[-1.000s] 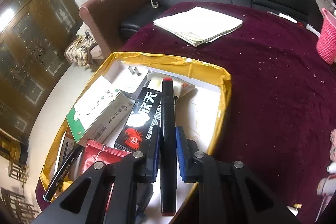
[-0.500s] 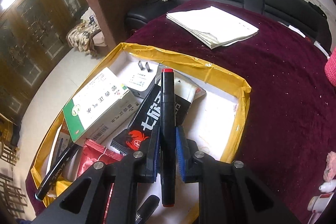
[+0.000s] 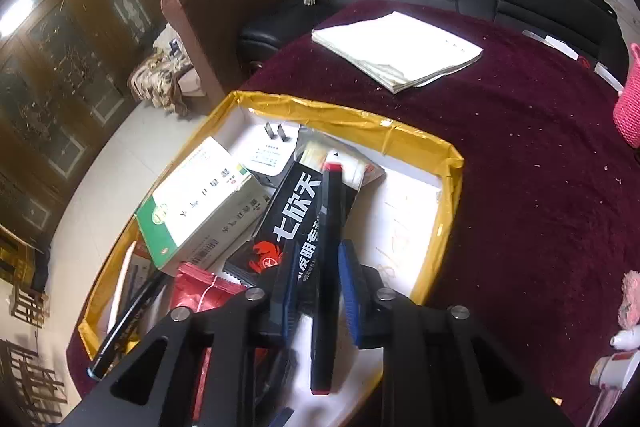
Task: Organize objects
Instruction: 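Open both tools to drop the markers in the tray, then grasp a yellow-ended black marker with the right tool while the left tool reaches the glue bottle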
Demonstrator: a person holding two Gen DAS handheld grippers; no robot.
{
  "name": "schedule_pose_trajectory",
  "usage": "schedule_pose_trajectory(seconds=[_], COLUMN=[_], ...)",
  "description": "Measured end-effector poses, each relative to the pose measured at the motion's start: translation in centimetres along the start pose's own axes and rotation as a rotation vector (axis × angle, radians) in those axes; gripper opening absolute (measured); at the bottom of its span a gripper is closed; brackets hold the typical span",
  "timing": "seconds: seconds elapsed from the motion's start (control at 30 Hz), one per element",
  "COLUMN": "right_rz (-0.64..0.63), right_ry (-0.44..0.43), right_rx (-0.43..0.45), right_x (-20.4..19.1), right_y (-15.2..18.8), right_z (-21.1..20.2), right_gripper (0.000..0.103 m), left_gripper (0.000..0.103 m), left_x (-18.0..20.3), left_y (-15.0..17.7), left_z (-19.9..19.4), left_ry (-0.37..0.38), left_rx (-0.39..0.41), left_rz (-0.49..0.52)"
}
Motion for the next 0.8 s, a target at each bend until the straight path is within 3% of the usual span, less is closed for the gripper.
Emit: schedule_pose_trajectory(seconds=[0.13, 0.4, 0.5, 0.6, 0.8], right_rz=[0.023, 0.109, 0.160, 0.227, 0.323], right_ry=[-0.021, -0.045, -0.067, -0.068, -0.050], right_rx=[0.043, 0.173, 0.211, 0.233, 0.252], right_x=[0.6, 4.2, 6.2, 8.4, 12.6], right_y=[1.0, 6.3, 9.1, 12.1, 17.5], right_z=[-2.4, -9.5, -11.5, -12.9, -14.1], right_gripper=[0.030, 0.038, 0.038, 0.040, 0.041], left_gripper=[0.033, 0.037, 0.045, 0.054, 0.060], left_x=[0.0, -0.5, -0.9, -1.2, 0.8], left_y=[0.1, -0.1, -0.5, -1.0, -2.0], left_z=[-0.3, -0.8, -1.3, -2.1, -4.5], left_ry=[0.028, 0.055, 0.057, 0.002, -0.040], left_rx=[0.007, 0.030, 0.062, 0.103, 0.165], left_rz=[-0.016, -0.041, -0.050, -0.040, 0.027])
Point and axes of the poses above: each gripper's, at about its wrist camera, not at the fingertips, and z roughly the way its jaws point, x to its right, y to its underside, the point moved 6 cm from there along z, roughly the way its jaws point, and after that the axes turned 8 degrees about -x, right-handed, at the moved point
